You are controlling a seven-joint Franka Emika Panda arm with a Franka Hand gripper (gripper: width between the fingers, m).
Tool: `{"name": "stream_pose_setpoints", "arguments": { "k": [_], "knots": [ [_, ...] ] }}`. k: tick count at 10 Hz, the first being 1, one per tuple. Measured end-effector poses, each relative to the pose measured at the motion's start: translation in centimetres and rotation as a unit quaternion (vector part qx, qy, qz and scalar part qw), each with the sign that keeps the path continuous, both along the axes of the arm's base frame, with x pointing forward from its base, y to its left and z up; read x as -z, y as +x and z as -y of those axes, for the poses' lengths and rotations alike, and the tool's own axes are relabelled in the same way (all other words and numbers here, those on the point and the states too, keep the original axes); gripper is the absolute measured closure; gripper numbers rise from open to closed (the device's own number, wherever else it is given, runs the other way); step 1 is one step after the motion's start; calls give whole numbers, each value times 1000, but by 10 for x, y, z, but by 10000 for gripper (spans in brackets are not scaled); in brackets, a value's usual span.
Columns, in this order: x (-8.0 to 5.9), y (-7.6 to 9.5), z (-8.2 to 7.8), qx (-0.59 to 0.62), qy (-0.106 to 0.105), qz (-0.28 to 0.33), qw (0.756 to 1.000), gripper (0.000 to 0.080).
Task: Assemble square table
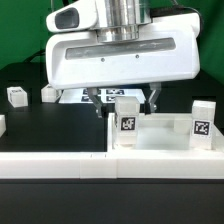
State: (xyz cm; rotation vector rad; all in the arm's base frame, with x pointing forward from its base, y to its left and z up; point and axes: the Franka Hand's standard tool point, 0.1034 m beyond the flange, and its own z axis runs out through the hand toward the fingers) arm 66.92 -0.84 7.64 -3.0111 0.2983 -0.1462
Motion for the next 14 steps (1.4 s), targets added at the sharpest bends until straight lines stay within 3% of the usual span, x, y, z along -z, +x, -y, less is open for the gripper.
{"name": "stream_pose_setpoints", "arguments": {
  "k": [1,2,4,6,8,10,11,12,13,14],
  "knots": [
    [0,0,1,36,4,-4,999,409],
    [0,0,1,67,7,-7,998,506],
    [0,0,2,160,16,-16,987,506],
    [0,-1,0,332,23,-30,943,506],
    [3,-1,-3,531,55,-52,844,506],
    [2,0,-3,580,62,-65,810,506],
    [2,0,-3,569,61,-64,818,506],
    [3,-1,-3,537,55,-59,840,391],
    [4,-2,-5,462,33,-44,885,257],
    [4,-2,-6,391,23,-39,919,257]
  ]
}}
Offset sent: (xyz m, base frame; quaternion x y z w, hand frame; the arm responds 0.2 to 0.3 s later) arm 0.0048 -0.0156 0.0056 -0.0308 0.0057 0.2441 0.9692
